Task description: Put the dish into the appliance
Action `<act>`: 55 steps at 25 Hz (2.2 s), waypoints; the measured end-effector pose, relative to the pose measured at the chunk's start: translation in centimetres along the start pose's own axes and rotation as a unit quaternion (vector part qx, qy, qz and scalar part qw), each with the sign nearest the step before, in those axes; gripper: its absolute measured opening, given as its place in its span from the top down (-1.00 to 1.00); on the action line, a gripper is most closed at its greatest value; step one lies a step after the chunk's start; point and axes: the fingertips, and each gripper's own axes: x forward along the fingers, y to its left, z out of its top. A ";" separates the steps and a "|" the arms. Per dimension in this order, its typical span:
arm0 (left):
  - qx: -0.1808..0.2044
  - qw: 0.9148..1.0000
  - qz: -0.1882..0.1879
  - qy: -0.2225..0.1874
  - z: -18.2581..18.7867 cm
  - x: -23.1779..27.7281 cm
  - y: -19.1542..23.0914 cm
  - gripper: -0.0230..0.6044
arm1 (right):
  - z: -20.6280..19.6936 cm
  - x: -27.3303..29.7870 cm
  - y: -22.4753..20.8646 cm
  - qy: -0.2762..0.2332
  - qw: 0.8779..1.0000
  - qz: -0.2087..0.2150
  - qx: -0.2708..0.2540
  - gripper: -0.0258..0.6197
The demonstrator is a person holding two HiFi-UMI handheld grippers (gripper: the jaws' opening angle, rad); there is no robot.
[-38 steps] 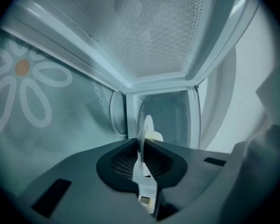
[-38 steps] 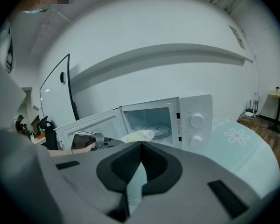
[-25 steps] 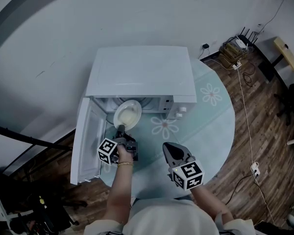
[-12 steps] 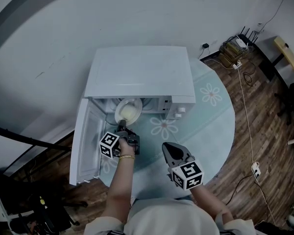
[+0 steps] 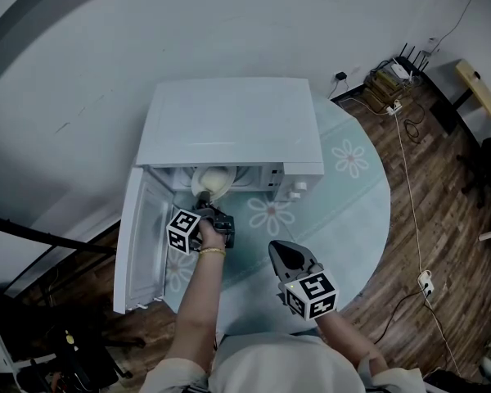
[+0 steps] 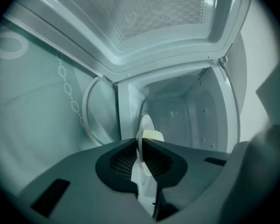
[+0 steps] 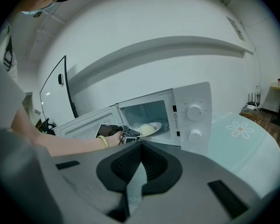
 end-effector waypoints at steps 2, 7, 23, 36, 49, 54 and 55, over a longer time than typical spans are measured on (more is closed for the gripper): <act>0.004 1.000 0.002 0.002 -0.1 0.5 -0.3 0.82 | 0.1 0.1 0.0 0.000 1.000 0.000 0.002 0.90; 0.017 1.000 0.006 0.007 -0.4 1.5 -0.8 0.82 | 0.3 0.3 -0.1 -0.003 1.000 -0.002 0.005 0.90; 0.056 0.998 0.018 0.020 -0.5 2.5 -1.8 0.74 | 0.8 0.6 0.6 -0.010 1.000 -0.007 0.007 0.90; 0.137 0.987 -0.025 0.079 -1.8 -1.7 -3.2 0.23 | 0.1 -1.0 2.6 -0.020 1.000 -0.019 0.003 0.90; 0.297 0.937 -0.097 0.159 -5.2 -13.3 -5.7 0.53 | -0.9 -3.8 5.0 -0.043 0.998 -0.051 0.007 0.90; 0.397 0.892 -0.127 0.177 -6.7 -18.0 -6.6 0.80 | -1.3 -4.4 5.9 -0.051 0.997 -0.057 0.019 0.90; 0.410 0.884 -0.132 0.183 -7.0 -18.9 -6.7 0.82 | -1.4 -4.6 6.1 -0.052 0.997 -0.058 0.022 0.90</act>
